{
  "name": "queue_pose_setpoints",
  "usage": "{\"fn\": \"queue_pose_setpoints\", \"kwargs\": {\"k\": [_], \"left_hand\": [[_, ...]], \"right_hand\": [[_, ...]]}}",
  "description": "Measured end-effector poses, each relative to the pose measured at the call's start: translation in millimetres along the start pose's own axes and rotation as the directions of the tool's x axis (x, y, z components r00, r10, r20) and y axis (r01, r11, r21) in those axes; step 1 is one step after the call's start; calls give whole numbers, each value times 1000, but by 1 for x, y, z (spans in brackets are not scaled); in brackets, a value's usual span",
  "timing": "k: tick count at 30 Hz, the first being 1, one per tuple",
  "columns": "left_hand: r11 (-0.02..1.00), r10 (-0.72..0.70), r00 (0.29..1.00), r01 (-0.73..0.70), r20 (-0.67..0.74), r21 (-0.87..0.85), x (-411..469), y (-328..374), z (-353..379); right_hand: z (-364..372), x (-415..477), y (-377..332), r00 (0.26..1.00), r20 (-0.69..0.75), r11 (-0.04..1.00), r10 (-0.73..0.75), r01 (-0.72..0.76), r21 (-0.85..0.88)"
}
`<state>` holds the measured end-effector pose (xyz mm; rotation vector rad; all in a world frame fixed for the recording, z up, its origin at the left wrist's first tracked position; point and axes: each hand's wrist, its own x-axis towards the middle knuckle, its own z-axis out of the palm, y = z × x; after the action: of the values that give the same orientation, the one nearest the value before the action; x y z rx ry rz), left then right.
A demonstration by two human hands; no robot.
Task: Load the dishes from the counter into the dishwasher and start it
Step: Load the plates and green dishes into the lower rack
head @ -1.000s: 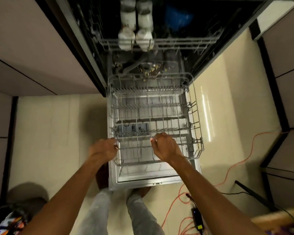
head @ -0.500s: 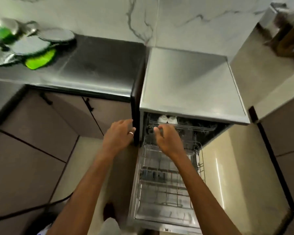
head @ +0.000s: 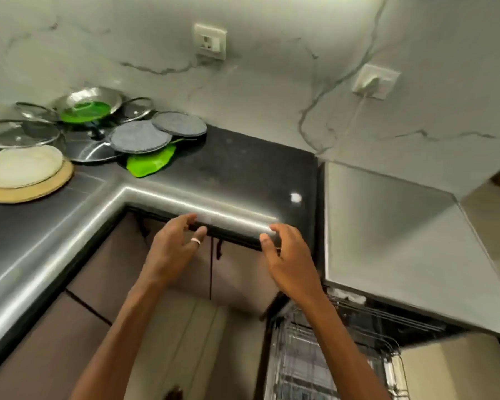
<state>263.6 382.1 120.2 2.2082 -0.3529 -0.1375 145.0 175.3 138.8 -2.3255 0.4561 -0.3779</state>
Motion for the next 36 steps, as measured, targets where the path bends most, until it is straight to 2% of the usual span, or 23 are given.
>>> {"fn": "queue_pose_setpoints", "kwargs": {"k": [3,6,9,12,15,18,22,24,26,31,36], "left_hand": [[959,-99,995,94,-7,-268,36,-17,-42],[891,-135,990,143,49,-430,58,-23,-74],[772,-218,972,225,85,-595,71,-37,-93],[648,-330,938,308,107,-697,78,-46,-108],[566,-429,894,375,126,-734,88,-61,-118],[526,-499,857,418,128,-741,109,-80,-122],[468,-546,828,427,127,-774,151,-100,-117],[393,-585,797,442,151,-806,179,-106,-111],[310,-618,764,455,187,-835,206,-109,-107],[180,-641,718,484,272,-856,286,-123,-97],[121,-670,686,478,284,-870,363,-144,-94]], "right_hand": [[27,31,-48,1000,11,999,6,-7,44],[41,57,-80,1000,-1,996,-10,11,92],[56,79,-94,999,36,992,0,-4,123],[73,98,-100,990,136,987,39,-59,146],[96,120,-98,970,229,967,85,-136,217],[122,148,-90,947,293,923,133,-226,311],[157,195,-83,899,380,809,217,-384,446],[173,226,-83,859,440,727,263,-476,495],[185,256,-84,822,488,688,293,-536,490],[198,319,-88,809,506,705,298,-544,455],[207,352,-84,810,480,704,336,-555,443]]}}
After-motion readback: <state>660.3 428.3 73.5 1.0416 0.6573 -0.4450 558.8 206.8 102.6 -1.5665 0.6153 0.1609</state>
